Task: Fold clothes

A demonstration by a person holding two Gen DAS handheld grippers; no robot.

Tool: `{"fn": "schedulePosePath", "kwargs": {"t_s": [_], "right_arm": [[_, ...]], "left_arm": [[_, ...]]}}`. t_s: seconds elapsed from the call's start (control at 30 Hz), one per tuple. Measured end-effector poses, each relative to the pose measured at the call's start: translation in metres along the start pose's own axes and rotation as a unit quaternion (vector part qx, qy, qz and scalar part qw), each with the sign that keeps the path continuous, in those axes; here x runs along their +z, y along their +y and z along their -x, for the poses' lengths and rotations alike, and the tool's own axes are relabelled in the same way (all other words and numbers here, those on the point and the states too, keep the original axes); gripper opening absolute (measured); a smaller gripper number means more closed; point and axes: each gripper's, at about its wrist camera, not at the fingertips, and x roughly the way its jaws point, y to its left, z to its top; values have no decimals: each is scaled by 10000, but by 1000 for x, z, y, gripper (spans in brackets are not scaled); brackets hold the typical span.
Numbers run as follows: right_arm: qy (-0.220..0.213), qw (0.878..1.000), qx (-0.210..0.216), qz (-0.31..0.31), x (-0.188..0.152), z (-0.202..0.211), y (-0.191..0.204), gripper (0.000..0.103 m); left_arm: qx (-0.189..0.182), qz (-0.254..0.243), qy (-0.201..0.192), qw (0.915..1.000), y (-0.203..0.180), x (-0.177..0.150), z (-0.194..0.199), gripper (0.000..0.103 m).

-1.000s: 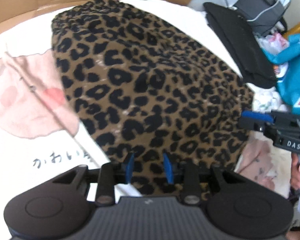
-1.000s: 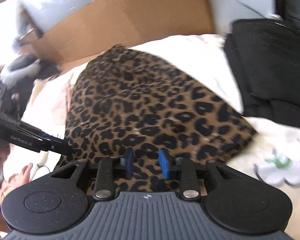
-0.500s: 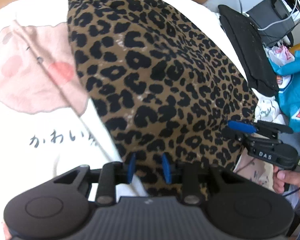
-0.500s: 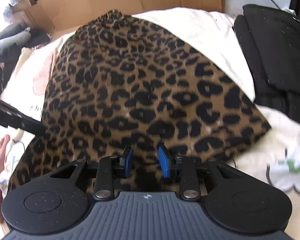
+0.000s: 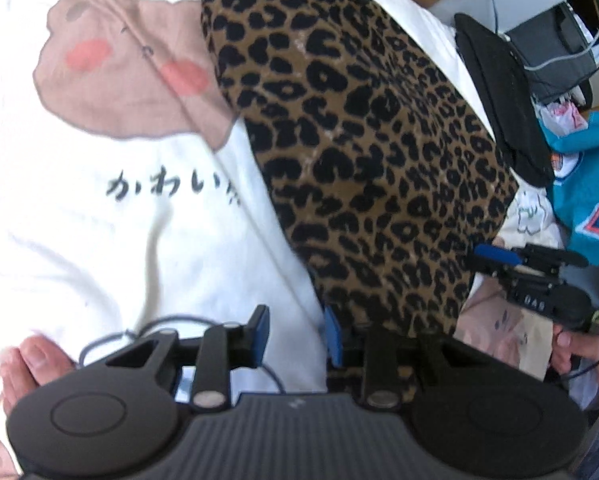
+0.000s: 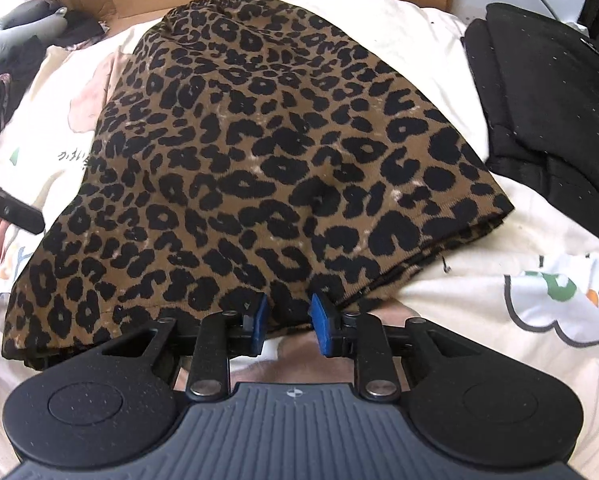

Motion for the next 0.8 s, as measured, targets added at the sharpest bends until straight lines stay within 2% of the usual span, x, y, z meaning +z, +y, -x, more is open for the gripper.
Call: {"fn": "schedulePosePath", "kwargs": {"t_s": [0.1, 0.23, 0.57, 0.7, 0.8], "right_arm": [[62, 9998, 2, -164, 1, 7, -3, 30], [-100, 9994, 280, -165, 4, 25, 1, 30], [-353, 9923, 1176, 172, 15, 42, 38, 31], [-314, 9869, 1558, 263, 15, 44, 50, 31], [-303, 9807, 1884, 429, 13, 47, 61, 36]], "left_arm": [[-16, -114, 123, 9999, 0, -7, -4, 32], [-101, -250, 227, 9994, -3, -10, -7, 32], [-384, -496, 486, 9968, -20, -7, -27, 32], [-687, -364, 544, 9955, -23, -5, -26, 32], [-984, -244, 461, 9938, -28, -4, -20, 41]]}}
